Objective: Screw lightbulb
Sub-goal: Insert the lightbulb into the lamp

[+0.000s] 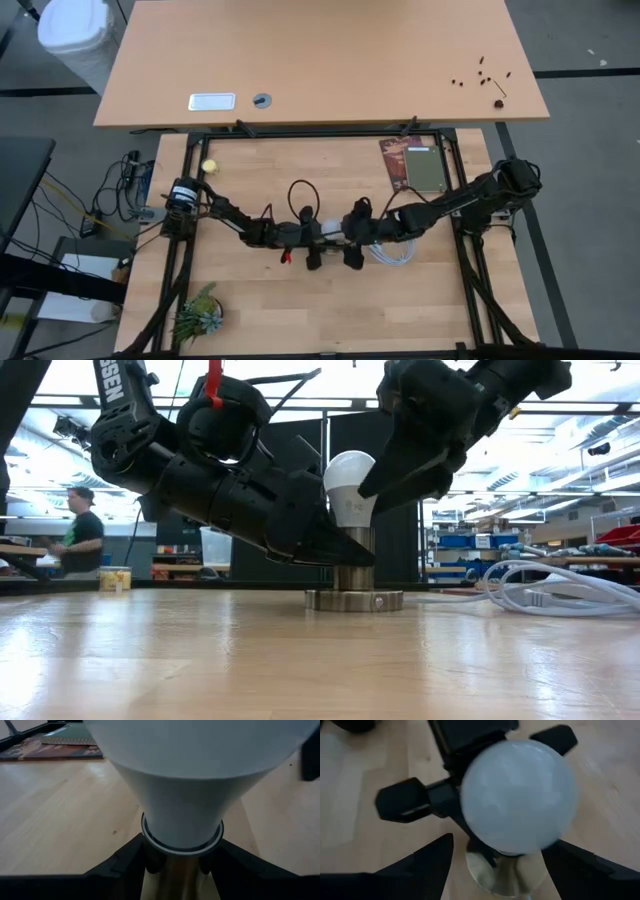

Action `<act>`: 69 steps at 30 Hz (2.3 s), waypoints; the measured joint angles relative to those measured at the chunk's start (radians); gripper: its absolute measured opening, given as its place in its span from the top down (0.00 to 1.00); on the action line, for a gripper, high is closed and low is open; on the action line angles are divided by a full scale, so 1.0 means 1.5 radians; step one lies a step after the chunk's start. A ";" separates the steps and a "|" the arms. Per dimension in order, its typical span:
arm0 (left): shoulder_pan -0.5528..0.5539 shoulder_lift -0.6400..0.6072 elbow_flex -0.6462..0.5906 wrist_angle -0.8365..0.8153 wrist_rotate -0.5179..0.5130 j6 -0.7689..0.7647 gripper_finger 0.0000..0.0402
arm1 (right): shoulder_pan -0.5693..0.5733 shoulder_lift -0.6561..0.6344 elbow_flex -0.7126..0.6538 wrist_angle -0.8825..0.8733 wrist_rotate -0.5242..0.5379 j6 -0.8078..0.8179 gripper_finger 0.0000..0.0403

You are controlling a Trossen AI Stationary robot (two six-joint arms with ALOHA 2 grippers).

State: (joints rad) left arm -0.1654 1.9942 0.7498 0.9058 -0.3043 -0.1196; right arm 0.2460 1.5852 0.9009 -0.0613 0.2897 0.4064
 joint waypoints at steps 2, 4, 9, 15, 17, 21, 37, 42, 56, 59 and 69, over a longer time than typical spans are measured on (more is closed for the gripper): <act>0.000 0.000 0.000 0.000 -0.001 -0.003 0.52 | 0.012 0.000 0.000 0.005 0.000 -0.005 0.23; -0.002 0.000 0.000 0.000 -0.010 -0.011 0.52 | 0.025 0.000 -0.001 0.011 -0.003 -0.009 0.23; 0.000 0.000 0.000 -0.004 -0.040 -0.016 0.52 | 0.059 0.000 0.000 0.033 -0.057 -0.019 0.23; -0.001 0.000 0.000 -0.005 -0.042 -0.018 0.52 | 0.067 0.000 0.000 0.009 -0.002 -0.005 0.23; 0.000 0.000 0.000 -0.004 -0.028 -0.017 0.52 | 0.059 0.000 0.000 -0.016 0.027 0.008 0.23; 0.000 0.000 0.000 -0.004 -0.010 -0.010 0.52 | 0.031 0.000 0.004 -0.049 0.023 0.011 0.23; -0.002 0.000 0.000 0.002 0.002 0.008 0.52 | -0.036 0.000 0.109 -0.205 -0.068 -0.150 0.15; -0.002 0.000 0.000 0.003 0.004 0.008 0.52 | -0.035 0.008 0.109 -0.172 -0.068 -0.167 0.08; -0.002 -0.001 0.000 -0.004 0.002 0.007 0.52 | -0.056 0.168 0.319 -0.372 -0.075 -0.221 0.07; -0.002 -0.001 0.000 -0.004 0.002 0.007 0.52 | -0.056 0.201 0.382 -0.438 -0.075 -0.235 0.07; -0.002 -0.001 0.000 -0.006 0.002 0.007 0.52 | -0.069 0.308 0.544 -0.600 -0.131 -0.273 0.08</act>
State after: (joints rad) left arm -0.1684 1.9930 0.7498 0.8970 -0.3018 -0.1098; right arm 0.1426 2.0476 1.7169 -0.9609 0.0929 -0.0036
